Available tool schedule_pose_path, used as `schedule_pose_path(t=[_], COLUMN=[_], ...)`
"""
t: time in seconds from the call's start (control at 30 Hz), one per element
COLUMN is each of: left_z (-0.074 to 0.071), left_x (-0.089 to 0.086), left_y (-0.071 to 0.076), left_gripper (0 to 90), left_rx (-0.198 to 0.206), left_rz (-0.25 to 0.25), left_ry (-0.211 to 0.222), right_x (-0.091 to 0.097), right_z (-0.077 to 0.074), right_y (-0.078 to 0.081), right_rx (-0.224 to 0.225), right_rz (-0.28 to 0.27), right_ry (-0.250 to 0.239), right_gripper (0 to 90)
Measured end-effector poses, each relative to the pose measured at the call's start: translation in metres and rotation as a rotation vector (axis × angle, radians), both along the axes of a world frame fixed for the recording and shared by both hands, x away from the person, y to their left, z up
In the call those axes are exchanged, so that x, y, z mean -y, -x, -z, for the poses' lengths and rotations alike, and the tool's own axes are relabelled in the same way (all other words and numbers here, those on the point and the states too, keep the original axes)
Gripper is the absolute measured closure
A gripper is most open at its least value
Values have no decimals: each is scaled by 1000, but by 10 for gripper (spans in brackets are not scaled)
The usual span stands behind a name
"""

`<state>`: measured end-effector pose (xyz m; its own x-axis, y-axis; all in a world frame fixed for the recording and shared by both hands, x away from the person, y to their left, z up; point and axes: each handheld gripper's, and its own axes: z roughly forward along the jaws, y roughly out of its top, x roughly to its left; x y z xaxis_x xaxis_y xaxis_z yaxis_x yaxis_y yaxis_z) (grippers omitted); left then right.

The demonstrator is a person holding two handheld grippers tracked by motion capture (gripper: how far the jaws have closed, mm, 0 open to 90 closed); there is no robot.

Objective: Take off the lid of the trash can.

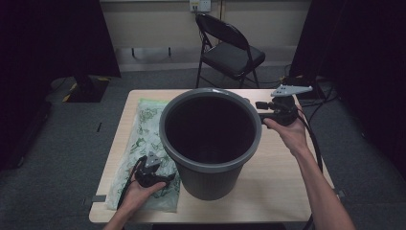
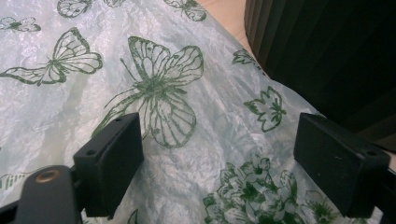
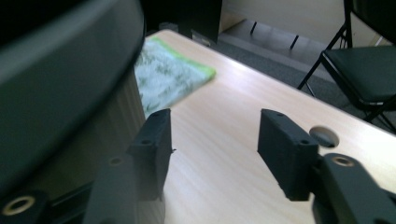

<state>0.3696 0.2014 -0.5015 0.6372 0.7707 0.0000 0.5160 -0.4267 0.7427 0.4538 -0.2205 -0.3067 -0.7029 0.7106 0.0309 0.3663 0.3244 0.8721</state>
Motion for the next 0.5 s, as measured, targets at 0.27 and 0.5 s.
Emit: schedule_pose_path(t=[0.27, 0.5], left_z=[0, -9], left_x=[0, 2], left_y=[0, -6], left_gripper=[151, 204], left_rx=[-5, -38], left_rz=[-3, -4], left_ry=[-3, -26], right_x=[-4, -13], right_z=[-33, -57], right_y=[-11, -9], right_rx=[53, 90], right_rz=[15, -57], right_ry=[5, -43], right_gripper=[465, 567])
